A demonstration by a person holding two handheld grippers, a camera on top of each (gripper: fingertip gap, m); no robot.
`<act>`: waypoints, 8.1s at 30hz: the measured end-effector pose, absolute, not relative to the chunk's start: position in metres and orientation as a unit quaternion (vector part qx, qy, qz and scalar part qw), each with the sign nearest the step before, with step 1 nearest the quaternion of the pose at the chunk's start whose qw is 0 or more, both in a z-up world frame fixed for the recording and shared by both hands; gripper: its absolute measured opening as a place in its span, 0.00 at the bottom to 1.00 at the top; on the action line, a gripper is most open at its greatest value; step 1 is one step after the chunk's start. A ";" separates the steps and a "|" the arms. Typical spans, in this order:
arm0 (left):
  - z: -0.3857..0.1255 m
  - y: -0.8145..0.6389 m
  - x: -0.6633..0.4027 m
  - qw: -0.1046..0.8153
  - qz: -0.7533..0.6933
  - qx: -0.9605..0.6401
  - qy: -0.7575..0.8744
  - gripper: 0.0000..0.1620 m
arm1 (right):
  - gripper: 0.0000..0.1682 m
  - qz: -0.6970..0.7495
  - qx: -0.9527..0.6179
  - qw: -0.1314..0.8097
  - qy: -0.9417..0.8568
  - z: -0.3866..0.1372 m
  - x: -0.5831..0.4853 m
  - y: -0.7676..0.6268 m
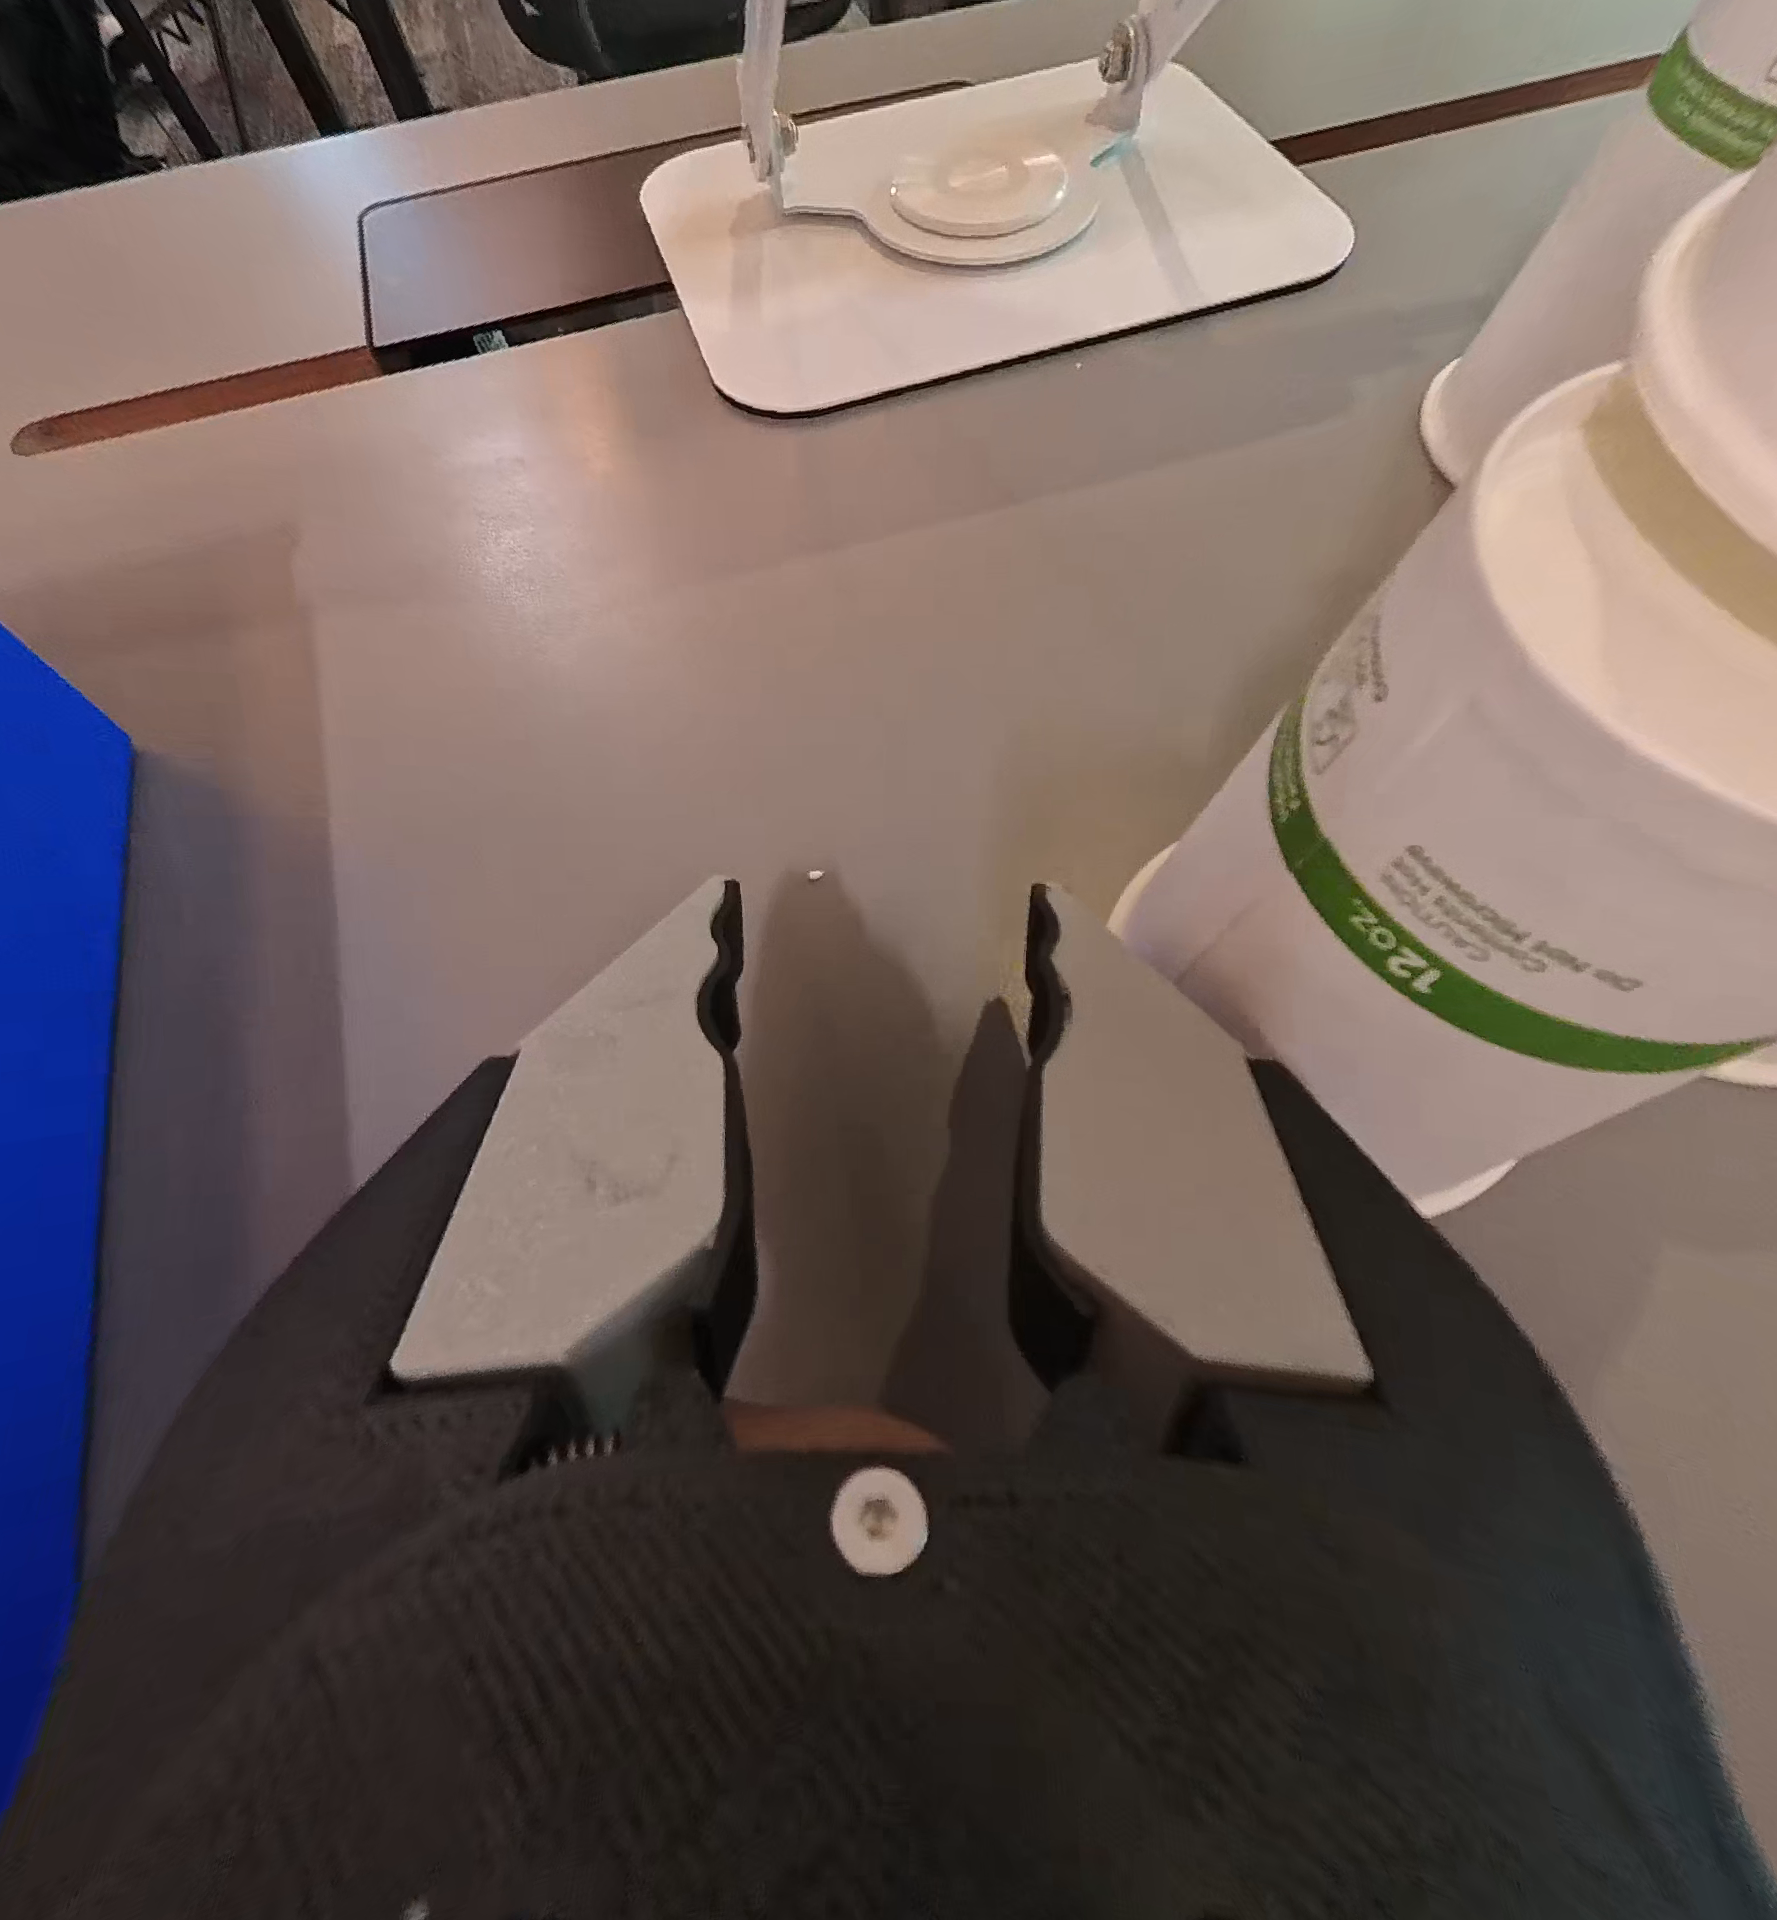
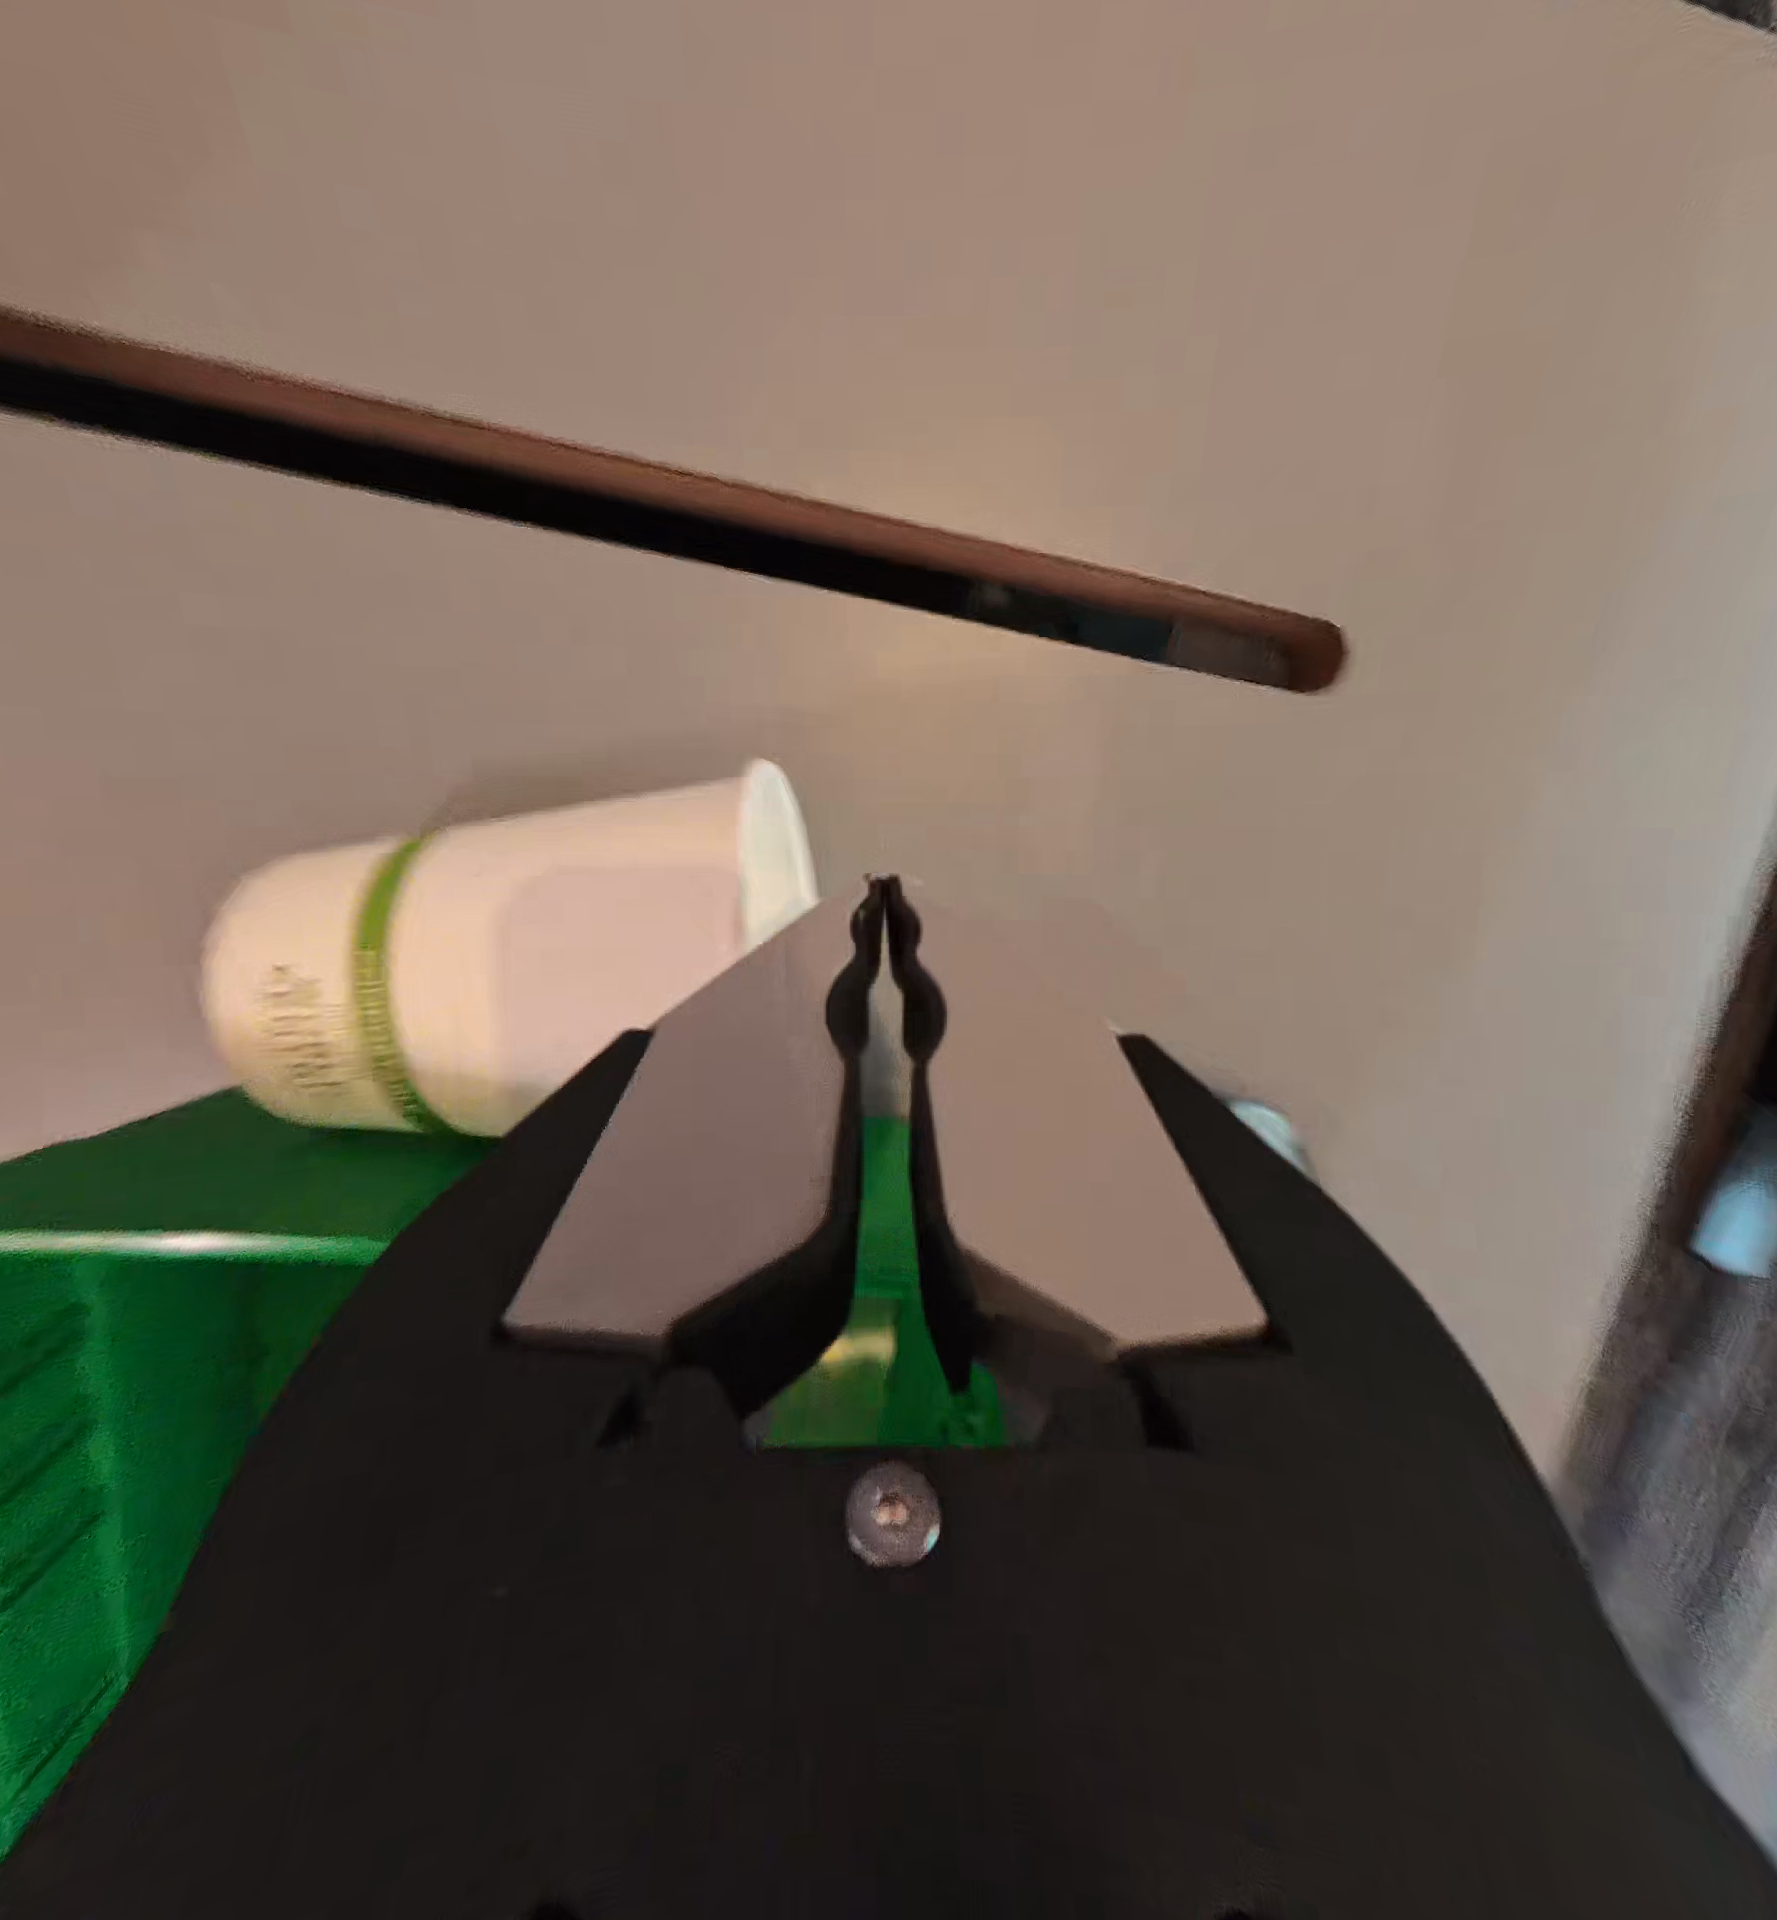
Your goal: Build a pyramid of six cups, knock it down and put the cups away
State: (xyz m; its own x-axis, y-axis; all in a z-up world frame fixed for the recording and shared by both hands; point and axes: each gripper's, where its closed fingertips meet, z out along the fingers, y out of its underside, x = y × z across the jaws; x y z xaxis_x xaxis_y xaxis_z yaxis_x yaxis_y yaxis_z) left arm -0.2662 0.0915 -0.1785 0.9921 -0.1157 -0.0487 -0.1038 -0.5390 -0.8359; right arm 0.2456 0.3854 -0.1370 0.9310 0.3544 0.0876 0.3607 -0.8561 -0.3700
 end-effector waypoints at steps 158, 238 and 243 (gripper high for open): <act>0.056 -0.034 -0.063 0.531 -0.389 -0.688 0.307 0.00 | 0.07 0.654 -0.443 0.434 -0.434 -0.038 -0.023 -0.056; 0.016 -0.014 -0.121 0.731 -0.268 -0.586 0.224 0.49 | 0.25 0.348 -0.647 0.471 -0.489 -0.136 -0.046 0.004; -0.003 0.016 -0.218 0.796 -0.118 -0.585 0.101 0.38 | 0.26 0.323 -0.617 0.520 -0.494 -0.123 -0.044 0.004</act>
